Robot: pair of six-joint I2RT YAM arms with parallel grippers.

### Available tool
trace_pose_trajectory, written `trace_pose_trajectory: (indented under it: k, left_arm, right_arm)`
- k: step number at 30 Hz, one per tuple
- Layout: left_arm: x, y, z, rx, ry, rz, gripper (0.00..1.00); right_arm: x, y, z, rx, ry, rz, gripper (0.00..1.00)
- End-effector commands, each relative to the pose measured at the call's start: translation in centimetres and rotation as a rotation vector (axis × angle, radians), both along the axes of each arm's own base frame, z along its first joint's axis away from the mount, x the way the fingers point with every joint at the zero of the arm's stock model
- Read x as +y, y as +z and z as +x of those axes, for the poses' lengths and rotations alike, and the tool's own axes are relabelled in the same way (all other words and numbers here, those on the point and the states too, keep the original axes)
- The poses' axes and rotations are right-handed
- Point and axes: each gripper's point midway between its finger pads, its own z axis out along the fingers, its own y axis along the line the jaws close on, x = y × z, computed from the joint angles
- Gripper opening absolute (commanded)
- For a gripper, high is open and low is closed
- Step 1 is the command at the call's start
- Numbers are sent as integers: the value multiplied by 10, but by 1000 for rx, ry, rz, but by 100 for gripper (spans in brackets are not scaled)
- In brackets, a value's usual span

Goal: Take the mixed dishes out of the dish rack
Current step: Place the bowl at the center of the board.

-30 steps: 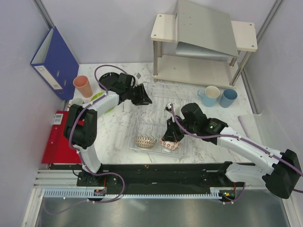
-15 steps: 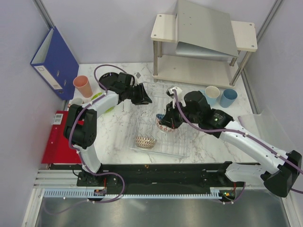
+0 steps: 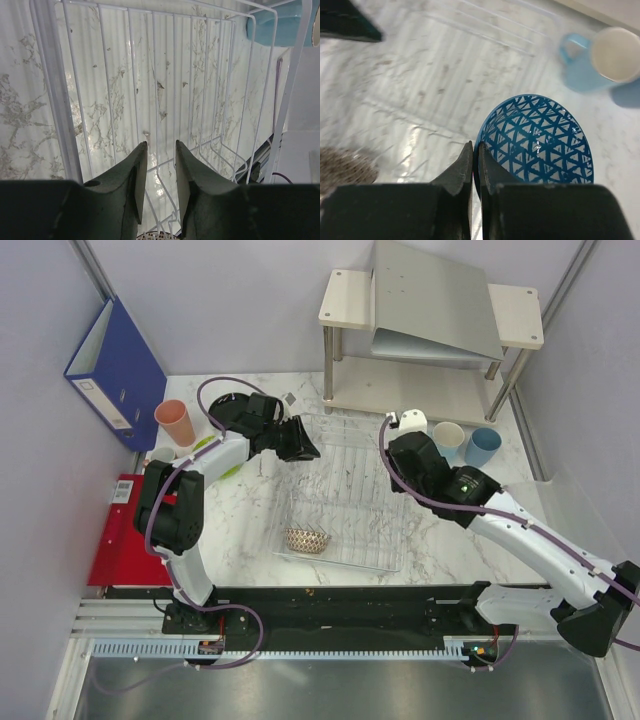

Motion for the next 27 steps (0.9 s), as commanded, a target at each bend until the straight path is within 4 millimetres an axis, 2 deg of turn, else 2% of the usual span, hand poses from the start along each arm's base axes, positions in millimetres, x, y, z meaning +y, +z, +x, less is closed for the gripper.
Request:
trace_pose_trajectory:
  k: [1,6,12,13,14,19,22,27]
  left_arm:
    - [4,14,-8,9,27,-11,36]
    - [-3,31,-18,9,23,-53,34]
    - [-8,57,-33,-29,24,-89,33]
    - [-6,54,-36,-27,28,-85,33]
    - [-7,61,-39,-42,27,-94,33]
    - [0,50,-50,-32,34,-80,33]
    - [2,45,-56,-24,32,-75,33]
    - [5,48,-60,-37,41,-76,33]
  right_arm:
    - [-76,-3,9,-109,-393,-164,0]
    - [-111,-4,7,-192,-591,-177,0]
    - [-142,-46,14,-105,-726,-205,0]
    - [-144,-56,15,-70,-731,-184,0]
    - [-144,-59,18,-75,-740,-172,0]
    - [-154,-97,25,-3,-783,-222,0]
    - [-149,-112,31,23,-796,-234,0]
    - [-157,-127,41,15,-853,-315,0]
